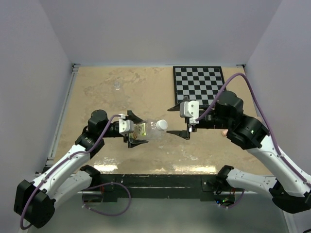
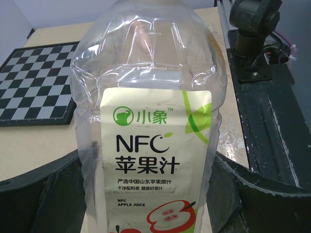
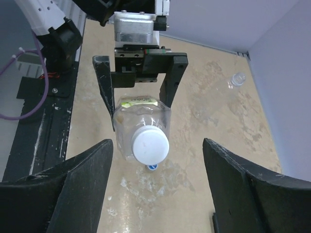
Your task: Screw on the bottle caps
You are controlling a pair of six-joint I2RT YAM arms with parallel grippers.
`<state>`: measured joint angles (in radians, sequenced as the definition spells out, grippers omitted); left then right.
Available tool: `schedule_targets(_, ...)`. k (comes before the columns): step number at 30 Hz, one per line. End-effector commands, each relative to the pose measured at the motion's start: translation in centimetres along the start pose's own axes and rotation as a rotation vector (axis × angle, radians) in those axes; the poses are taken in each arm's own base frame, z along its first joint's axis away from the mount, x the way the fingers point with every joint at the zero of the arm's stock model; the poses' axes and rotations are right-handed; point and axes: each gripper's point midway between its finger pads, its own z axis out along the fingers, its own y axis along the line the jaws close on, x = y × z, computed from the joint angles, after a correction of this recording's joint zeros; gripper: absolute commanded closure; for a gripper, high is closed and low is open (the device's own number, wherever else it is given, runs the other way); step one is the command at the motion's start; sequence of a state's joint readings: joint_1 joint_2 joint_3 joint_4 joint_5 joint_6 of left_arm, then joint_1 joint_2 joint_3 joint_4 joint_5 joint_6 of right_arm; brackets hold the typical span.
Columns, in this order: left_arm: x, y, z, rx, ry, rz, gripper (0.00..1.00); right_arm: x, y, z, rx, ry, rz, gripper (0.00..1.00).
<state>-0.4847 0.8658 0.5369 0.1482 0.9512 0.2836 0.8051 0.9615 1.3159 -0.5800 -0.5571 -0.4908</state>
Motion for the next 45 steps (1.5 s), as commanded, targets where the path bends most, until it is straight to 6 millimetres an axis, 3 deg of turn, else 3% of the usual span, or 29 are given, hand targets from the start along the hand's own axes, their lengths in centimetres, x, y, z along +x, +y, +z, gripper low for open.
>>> schedule_targets(1, -2.7, 0.1, 0.1, 0.046, -0.068, 0.1, 1.0, 0.9, 1.4, 0.7, -0.098, 0.014, -0.024, 0.24)
schedule_targets(12, -2.8, -0.2, 0.1, 0.057, -0.082, 0.099, 1.0, 2.9, 1.8, 2.2, -0.153, 0.057, -0.006, 0.27)
schedule_targets(29, -3.0, -0.4, 0.2, 0.073, -0.095, 0.098, 1.0, 4.2, 2.1, 3.3, -0.197, 0.079, 0.003, 0.42)
schedule_targets(33, -3.0, -0.4, 0.3, 0.073, -0.097, 0.096, 1.0, 4.2, 2.1, 3.3, -0.197, 0.08, 0.005, 0.49)
schedule_targets(39, -3.1, 0.1, 0.2, 0.038, -0.101, 0.102, 1.0, 4.5, 2.0, 3.3, -0.183, 0.093, 0.029, 0.68)
schedule_targets(45, -4.0, 2.3, -0.5, -0.138, -0.124, 0.142, 1.0, 5.2, 1.7, 3.9, -0.145, 0.108, 0.124, 0.85)
